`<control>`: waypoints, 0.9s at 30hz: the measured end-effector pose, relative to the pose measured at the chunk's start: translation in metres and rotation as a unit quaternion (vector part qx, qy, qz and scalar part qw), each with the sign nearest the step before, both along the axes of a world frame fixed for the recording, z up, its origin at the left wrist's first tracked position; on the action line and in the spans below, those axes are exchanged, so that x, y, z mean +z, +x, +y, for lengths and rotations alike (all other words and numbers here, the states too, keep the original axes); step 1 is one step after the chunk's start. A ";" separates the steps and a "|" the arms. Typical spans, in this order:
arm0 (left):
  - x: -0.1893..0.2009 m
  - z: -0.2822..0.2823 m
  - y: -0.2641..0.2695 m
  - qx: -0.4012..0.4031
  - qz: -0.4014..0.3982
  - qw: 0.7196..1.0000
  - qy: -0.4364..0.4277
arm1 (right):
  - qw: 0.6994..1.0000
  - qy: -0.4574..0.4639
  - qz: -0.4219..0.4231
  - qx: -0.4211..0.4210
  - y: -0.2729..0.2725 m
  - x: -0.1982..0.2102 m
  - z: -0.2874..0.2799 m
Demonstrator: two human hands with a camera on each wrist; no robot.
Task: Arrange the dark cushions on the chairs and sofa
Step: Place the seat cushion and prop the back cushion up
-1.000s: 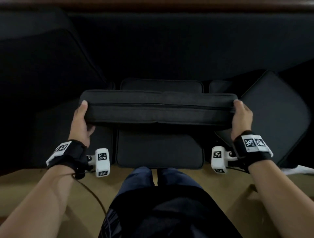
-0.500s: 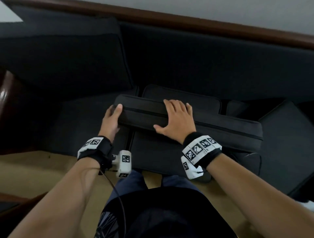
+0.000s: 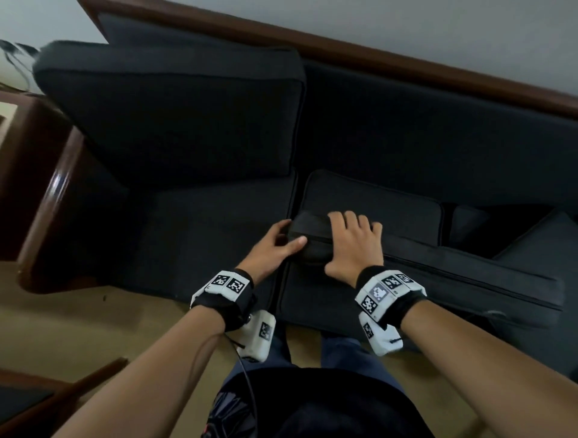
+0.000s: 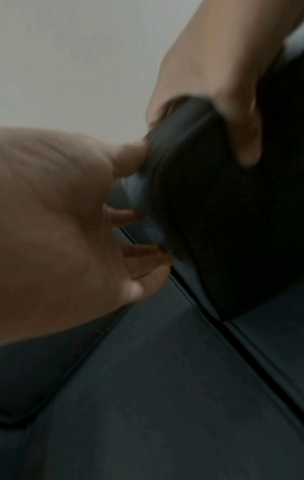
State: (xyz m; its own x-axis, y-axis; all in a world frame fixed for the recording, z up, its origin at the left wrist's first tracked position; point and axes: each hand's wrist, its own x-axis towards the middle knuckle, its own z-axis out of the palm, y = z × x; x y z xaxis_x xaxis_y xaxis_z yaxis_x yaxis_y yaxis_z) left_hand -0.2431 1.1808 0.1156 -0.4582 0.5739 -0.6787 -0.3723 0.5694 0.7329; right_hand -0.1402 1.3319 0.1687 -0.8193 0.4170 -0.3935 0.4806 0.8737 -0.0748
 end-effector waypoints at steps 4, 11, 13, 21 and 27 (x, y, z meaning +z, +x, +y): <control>0.007 -0.003 -0.019 -0.156 0.019 0.986 0.053 | 0.997 -0.027 0.053 -0.057 0.009 0.015 0.010; 0.071 0.013 -0.042 -0.246 0.235 0.939 0.048 | 0.969 -0.147 0.177 -0.090 0.007 0.086 0.031; 0.108 0.015 -0.048 -0.226 0.283 0.929 0.080 | 0.941 -0.212 0.235 -0.115 0.008 0.111 0.047; 0.174 0.069 -0.021 -0.274 0.533 0.800 -0.009 | 0.922 -0.268 0.258 -0.103 0.048 0.123 0.096; 0.159 0.140 0.032 -0.325 0.562 0.759 -0.058 | 0.972 -0.100 0.190 -0.097 0.061 0.128 0.107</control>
State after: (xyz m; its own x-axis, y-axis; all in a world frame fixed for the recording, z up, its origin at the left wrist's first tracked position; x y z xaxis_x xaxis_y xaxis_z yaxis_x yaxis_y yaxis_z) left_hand -0.2116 1.3209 0.2744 -0.4309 0.8927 -0.1319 0.8368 0.4500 0.3119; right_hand -0.0790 1.4386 0.2972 -0.8345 0.5248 -0.1678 0.5400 0.7184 -0.4385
